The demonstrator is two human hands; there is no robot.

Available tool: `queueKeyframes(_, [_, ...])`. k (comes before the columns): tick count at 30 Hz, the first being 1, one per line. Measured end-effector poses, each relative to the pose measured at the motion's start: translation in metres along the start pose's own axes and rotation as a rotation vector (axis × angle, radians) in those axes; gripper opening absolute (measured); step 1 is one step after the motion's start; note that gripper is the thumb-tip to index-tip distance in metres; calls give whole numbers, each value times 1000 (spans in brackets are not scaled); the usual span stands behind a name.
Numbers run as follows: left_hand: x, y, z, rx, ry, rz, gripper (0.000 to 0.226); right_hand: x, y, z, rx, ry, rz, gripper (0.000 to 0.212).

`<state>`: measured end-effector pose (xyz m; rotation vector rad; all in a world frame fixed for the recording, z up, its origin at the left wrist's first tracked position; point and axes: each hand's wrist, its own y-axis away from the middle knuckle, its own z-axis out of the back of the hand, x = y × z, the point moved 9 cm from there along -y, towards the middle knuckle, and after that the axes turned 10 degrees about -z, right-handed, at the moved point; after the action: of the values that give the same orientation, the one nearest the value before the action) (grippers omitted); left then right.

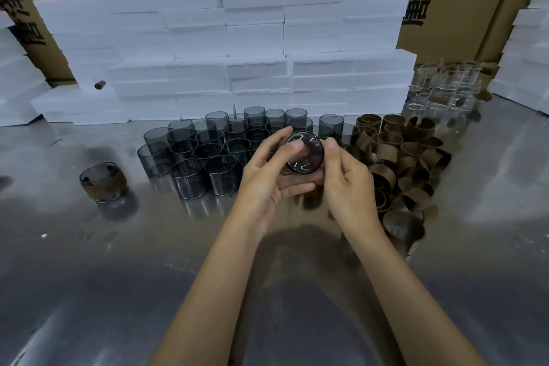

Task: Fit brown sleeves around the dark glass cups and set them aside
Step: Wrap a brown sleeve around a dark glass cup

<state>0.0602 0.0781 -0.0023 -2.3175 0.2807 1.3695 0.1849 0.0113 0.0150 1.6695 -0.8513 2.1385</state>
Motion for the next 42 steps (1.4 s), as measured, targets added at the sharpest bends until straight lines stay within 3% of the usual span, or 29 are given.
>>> queueKeyframes(2, [-2,-3,9,-59,66,-14,55,-1,-2,6,-64,127,22,32])
queueKeyframes(4, [-4,-6,18,-108,114,-30,55,0,-2,4,-71,431,100,41])
queueKeyframes(7, [-5,-7,27,-134,133,-16,56,-12,2,-17,76,986,155,43])
queueKeyframes(10, [-3,-8,32,-155,137,1,57,-25,5,-24,173,1124,101,36])
queueKeyframes(14, [0,-9,35,-177,162,5,54,-17,1,-14,81,1028,92,23])
queueKeyframes(18, [2,-8,35,-224,176,34,57,8,1,-1,-13,365,140,7])
queueKeyframes(20, [3,-8,30,-179,149,29,63,18,6,2,-40,160,170,10])
queueKeyframes(26, [9,-6,4,30,82,42,67,14,16,-11,-23,218,142,42])
queueKeyframes(30, [11,-7,2,31,85,40,76,17,13,-8,-16,266,155,35])
queueKeyframes(35, [9,-8,6,-6,81,26,81,20,12,-5,37,112,134,20])
queueKeyframes(38, [11,-8,6,-19,144,52,79,24,11,12,-66,-15,141,7])
queueKeyframes(40, [13,-6,5,2,127,86,78,25,9,24,-154,-47,138,15])
queueKeyframes(42, [18,-3,-2,78,61,128,78,16,1,23,-107,-62,40,36])
